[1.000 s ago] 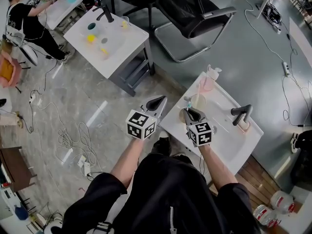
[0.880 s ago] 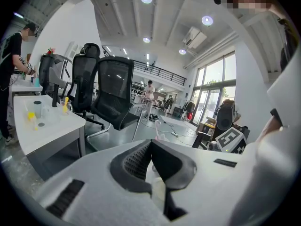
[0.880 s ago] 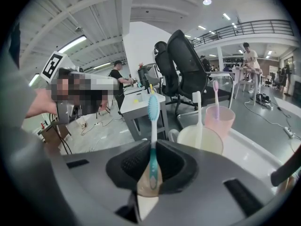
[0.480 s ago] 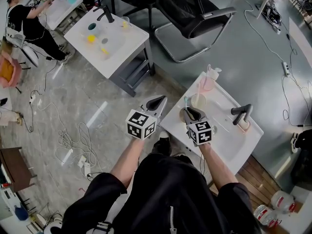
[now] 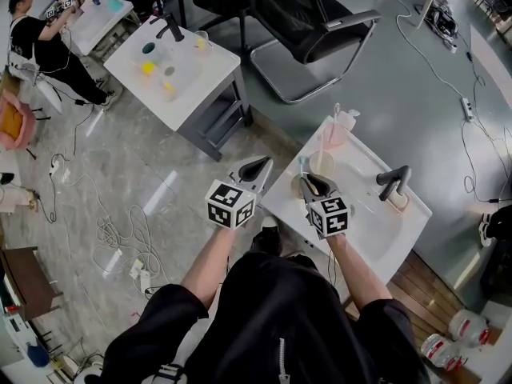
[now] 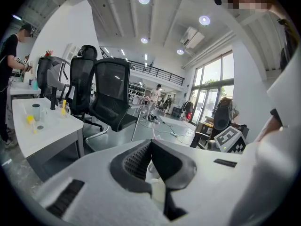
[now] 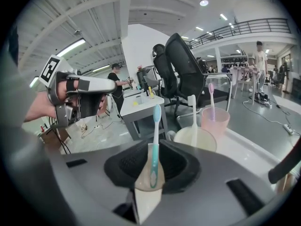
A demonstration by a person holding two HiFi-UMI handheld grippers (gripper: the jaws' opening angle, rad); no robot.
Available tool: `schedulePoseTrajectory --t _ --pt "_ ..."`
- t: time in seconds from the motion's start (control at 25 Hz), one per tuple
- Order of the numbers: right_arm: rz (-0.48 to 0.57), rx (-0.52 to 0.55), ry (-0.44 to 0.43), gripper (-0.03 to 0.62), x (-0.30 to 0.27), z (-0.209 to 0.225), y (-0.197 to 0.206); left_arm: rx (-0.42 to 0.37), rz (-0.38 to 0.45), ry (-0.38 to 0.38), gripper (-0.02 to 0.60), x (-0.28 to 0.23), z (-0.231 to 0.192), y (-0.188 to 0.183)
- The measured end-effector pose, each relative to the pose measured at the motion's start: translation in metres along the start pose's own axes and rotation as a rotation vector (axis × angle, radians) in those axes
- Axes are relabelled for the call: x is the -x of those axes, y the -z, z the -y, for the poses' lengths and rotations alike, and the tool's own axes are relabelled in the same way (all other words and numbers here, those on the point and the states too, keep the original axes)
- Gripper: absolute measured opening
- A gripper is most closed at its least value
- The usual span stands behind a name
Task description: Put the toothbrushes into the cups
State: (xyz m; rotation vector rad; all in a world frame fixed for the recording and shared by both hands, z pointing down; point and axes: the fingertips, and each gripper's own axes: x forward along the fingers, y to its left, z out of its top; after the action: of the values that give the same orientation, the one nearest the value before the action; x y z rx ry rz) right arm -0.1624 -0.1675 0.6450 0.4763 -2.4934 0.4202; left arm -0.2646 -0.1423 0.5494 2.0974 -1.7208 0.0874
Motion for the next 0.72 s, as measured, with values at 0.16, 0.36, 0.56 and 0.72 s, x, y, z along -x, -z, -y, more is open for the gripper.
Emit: schedulePoseTrajectory --t 0.16,0.36,0.56,0.72 --pt "0.037 -0.014 0.012 0.067 0.017 0.002 -0.005 -0.012 -0.001 0.014 0.002 -0.002 0.015 -0.003" --pt "0.090 -0.039 0.058 0.047 0.046 0.012 -0.008 -0.034 -0.005 0.050 0.002 -0.006 0.042 -0.006" --pt "0.146 -0.070 0.131 0.026 0.085 0.032 -0.003 -0.061 -0.010 0.097 0.002 -0.014 0.075 -0.006" --pt "0.214 -0.107 0.196 0.005 0.127 0.050 -0.003 -0.084 -0.011 0.137 0.002 -0.018 0.107 -0.004"
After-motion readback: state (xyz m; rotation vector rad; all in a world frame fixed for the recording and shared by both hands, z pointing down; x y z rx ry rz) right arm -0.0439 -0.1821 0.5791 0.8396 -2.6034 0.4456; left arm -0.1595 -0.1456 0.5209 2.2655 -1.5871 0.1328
